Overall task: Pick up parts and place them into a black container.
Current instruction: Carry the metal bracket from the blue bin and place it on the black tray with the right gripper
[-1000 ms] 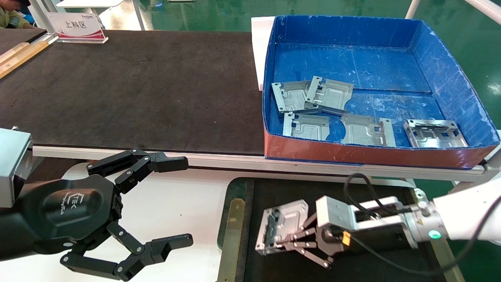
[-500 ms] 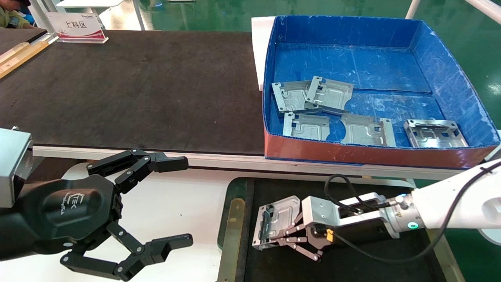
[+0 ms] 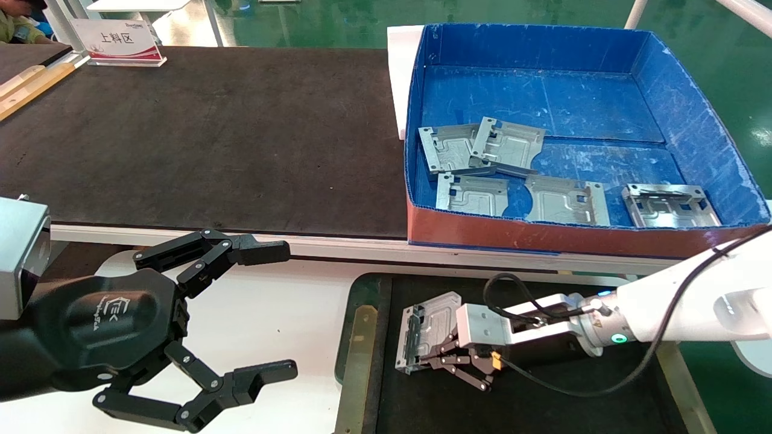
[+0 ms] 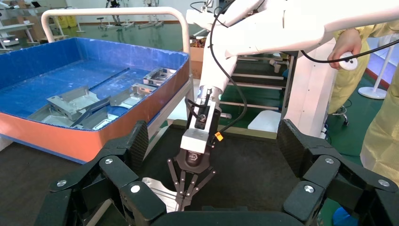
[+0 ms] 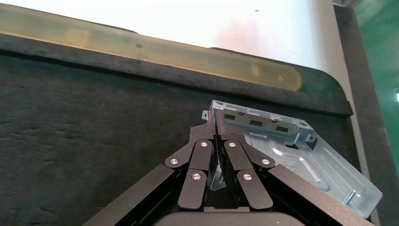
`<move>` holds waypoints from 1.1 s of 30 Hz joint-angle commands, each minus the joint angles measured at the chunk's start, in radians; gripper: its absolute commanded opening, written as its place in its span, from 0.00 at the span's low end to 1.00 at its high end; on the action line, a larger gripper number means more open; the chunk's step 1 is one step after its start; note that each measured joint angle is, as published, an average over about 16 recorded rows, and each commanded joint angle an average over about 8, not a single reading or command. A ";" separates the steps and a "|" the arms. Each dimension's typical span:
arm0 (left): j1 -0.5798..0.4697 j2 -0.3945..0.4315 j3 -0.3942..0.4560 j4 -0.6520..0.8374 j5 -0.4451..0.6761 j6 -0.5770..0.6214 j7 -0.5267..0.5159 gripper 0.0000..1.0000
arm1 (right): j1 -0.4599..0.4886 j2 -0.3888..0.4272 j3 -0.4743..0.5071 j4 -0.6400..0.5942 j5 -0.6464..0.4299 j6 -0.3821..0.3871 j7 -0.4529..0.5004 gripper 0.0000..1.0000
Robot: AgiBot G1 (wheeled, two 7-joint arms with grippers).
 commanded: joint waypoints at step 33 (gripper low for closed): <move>0.000 0.000 0.000 0.000 0.000 0.000 0.000 1.00 | 0.042 -0.073 -0.011 -0.104 -0.021 0.046 -0.091 0.00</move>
